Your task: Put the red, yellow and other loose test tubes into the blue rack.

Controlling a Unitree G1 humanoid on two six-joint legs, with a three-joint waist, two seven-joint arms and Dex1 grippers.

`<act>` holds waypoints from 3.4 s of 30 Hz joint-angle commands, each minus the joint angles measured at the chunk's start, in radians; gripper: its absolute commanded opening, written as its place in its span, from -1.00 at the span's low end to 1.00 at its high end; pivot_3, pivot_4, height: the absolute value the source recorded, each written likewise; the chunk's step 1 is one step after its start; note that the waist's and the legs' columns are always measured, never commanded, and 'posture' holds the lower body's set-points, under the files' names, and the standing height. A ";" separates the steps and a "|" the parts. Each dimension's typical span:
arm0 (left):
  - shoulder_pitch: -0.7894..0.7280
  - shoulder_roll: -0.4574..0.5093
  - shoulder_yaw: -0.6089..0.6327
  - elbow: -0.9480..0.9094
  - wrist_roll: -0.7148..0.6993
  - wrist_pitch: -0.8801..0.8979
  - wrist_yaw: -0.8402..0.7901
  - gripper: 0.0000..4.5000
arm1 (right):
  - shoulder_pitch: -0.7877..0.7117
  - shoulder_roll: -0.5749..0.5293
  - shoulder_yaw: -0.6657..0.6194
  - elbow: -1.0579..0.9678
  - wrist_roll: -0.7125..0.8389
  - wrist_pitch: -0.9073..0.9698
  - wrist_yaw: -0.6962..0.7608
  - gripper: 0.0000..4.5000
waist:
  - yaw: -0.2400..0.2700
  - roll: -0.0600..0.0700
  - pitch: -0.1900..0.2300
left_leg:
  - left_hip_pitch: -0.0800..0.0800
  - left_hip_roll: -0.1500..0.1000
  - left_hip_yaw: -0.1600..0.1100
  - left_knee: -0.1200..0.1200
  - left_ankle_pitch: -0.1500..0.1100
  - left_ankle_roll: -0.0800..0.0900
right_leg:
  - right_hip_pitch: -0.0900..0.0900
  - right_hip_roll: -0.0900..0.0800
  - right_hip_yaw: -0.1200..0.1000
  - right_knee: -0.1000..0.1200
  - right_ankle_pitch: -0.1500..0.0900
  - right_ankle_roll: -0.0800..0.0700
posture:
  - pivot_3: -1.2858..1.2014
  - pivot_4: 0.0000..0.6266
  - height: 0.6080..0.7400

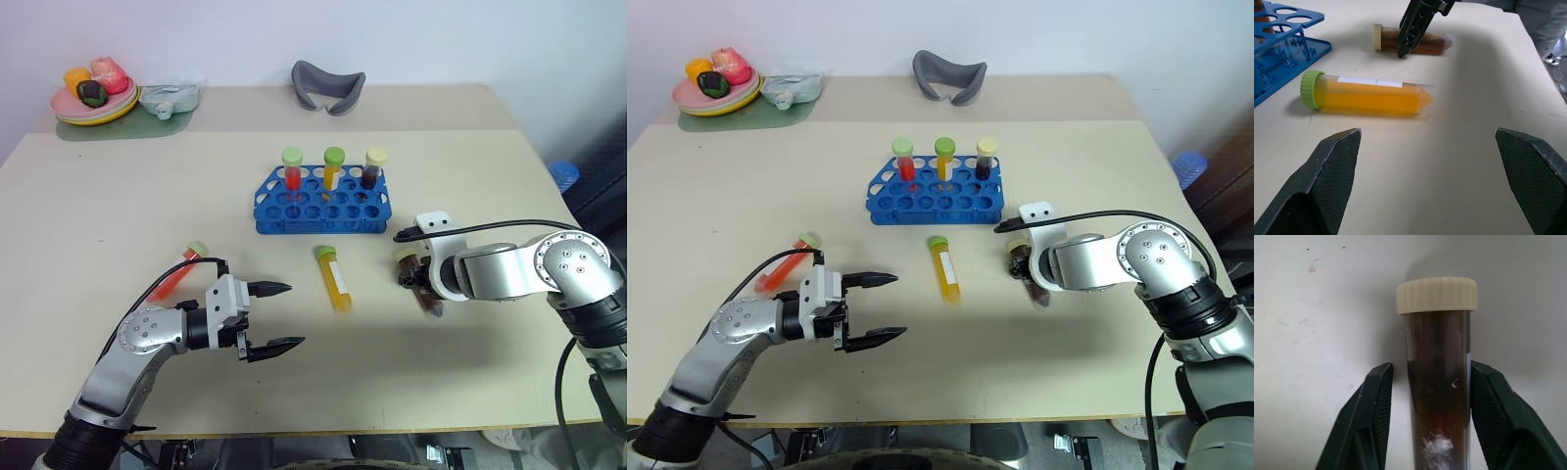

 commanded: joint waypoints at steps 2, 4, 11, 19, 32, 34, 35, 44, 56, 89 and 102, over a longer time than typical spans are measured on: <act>-0.010 -0.003 0.010 -0.016 -0.003 -0.017 0.003 1.00 | 0.003 0.017 0.018 0.001 0.016 0.004 0.008 -0.03 | 0.000 0.000 0.000 | 0.000 0.000 0.000 0.000 0.000 0.000 | 0.000 0.000 0.000 0.000 0.000 0.000 | 0.03 -0.52 1.00; -0.013 -0.004 0.011 -0.007 -0.003 -0.022 0.001 1.00 | 0.003 0.020 0.017 -0.001 0.016 0.003 0.008 -0.28 | 0.000 0.000 0.000 | 0.000 0.000 0.000 0.000 0.000 0.000 | 0.000 0.000 0.000 0.000 0.000 0.000 | 0.03 -0.52 1.00; -0.010 -0.006 0.013 0.012 0.000 -0.040 -0.002 1.00 | -0.020 0.026 0.017 -0.020 0.016 0.001 0.022 -0.65 | -0.001 0.000 0.000 | 0.000 0.000 0.000 0.000 0.000 0.000 | -0.001 0.000 0.000 0.000 0.000 0.000 | 0.03 -0.52 1.00; 0.004 -0.038 0.108 0.037 -0.065 -0.025 0.053 1.00 | -0.073 -0.007 -0.117 -0.350 -0.259 -0.040 0.464 -0.65 | 0.006 0.004 0.002 | -0.009 0.000 0.000 0.000 0.000 0.000 | -0.009 0.000 0.000 0.000 0.000 0.000 | 0.03 -0.52 1.00; -0.064 -0.163 0.168 0.087 -0.109 -0.022 0.158 1.00 | 0.145 0.318 -0.131 -0.230 -1.328 -0.771 0.953 -0.65 | 0.004 0.002 0.001 | -0.015 -0.001 -0.001 0.004 0.000 0.000 | -0.013 -0.001 -0.003 0.002 0.000 0.000 | 0.03 -0.52 1.00; -0.075 -0.204 0.181 0.086 -0.129 -0.027 0.184 1.00 | 0.169 0.405 -0.145 -0.190 -1.403 -0.852 0.956 -0.65 | 0.003 0.003 0.001 | -0.015 -0.001 -0.001 0.004 0.000 0.000 | -0.013 -0.001 -0.003 0.002 0.000 0.000 | 0.03 -0.52 1.00; -0.077 -0.218 0.187 0.083 -0.138 -0.027 0.191 1.00 | 0.177 0.436 -0.153 -0.175 -1.436 -0.879 0.960 -0.65 | 0.003 0.003 0.001 | -0.015 -0.001 -0.001 0.004 0.000 0.000 | -0.013 -0.001 -0.003 0.002 0.000 0.001 | 0.03 -0.52 1.00; -0.071 -0.241 0.171 0.057 -0.151 -0.011 0.219 1.00 | 0.230 0.617 -0.187 -0.069 -1.628 -1.082 1.036 -0.65 | 0.002 0.003 0.001 | -0.014 -0.001 -0.001 0.005 0.000 -0.001 | -0.013 -0.001 -0.003 0.003 0.000 0.001 | 0.03 -0.52 1.00; -0.108 -0.236 0.169 0.043 -0.166 0.026 0.235 1.00 | 0.239 0.746 -0.253 0.099 -1.727 -1.225 1.105 -0.65 | 0.001 0.003 0.001 | -0.014 -0.001 -0.001 0.005 0.001 -0.001 | -0.013 -0.001 -0.003 0.004 0.000 0.001 | 0.03 -0.52 1.00; -0.145 -0.219 0.170 -0.016 -0.192 0.113 0.259 1.00 | 0.223 0.842 -0.347 0.298 -1.800 -1.416 1.173 0.88 | -0.022 0.004 0.000 | -0.013 -0.001 -0.002 0.009 0.001 -0.002 | -0.012 -0.001 -0.003 0.009 0.000 0.001 | 0.03 -0.52 1.00; -0.120 -0.162 0.218 0.007 -0.165 0.090 0.248 1.00 | 0.273 0.666 -0.412 -0.131 -1.701 -1.133 1.246 0.97 | -0.020 0.004 0.001 | -0.013 -0.001 -0.002 0.011 0.001 -0.001 | -0.012 -0.001 -0.003 0.010 0.000 0.001 | 0.03 -0.52 1.00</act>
